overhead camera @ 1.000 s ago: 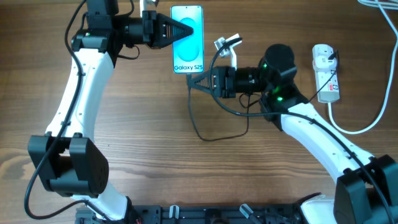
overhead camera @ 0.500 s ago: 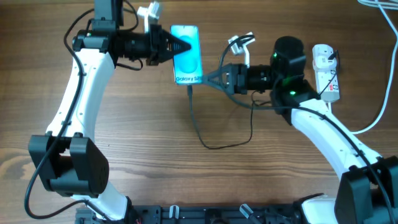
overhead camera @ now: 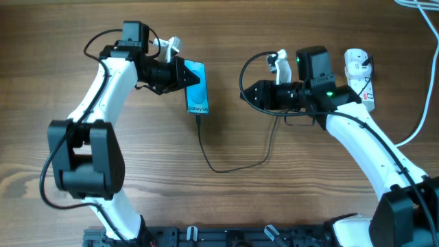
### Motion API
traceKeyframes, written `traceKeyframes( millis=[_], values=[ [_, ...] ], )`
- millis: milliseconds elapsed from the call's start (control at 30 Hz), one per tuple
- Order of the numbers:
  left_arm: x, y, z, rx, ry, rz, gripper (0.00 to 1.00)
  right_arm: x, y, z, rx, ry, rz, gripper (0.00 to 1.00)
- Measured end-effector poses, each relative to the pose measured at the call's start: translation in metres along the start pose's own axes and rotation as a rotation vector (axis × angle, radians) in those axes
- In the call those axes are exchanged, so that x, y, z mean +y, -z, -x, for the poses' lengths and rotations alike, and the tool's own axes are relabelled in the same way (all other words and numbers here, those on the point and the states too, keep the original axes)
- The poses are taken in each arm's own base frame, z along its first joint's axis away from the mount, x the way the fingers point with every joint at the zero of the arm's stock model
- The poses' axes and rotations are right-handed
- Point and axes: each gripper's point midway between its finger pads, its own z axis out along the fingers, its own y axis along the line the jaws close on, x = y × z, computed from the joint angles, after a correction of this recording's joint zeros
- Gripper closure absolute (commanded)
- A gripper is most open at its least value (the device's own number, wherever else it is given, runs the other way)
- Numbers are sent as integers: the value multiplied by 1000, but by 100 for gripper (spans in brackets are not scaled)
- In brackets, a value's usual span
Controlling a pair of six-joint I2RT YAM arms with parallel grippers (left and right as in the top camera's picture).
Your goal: Plug charger to phone and switch on socket
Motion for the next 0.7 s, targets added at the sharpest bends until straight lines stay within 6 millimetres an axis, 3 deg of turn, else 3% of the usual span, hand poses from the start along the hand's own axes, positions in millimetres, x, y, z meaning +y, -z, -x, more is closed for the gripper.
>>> traceKeyframes(
  millis=[133, 333, 533, 700],
  values=[
    [20, -17, 5, 9, 13, 21, 96, -8, 7, 10, -21, 31, -91, 48],
    [48, -47, 0, 54, 40, 62, 96, -14, 8, 9, -17, 29, -125, 48],
    [58, -68, -7, 92, 38, 89, 96, -15, 8, 9, -17, 28, -131, 48],
    [66, -71, -8, 94, 41, 126, 90, -15, 8, 9, -17, 29, -131, 48]
  ],
)
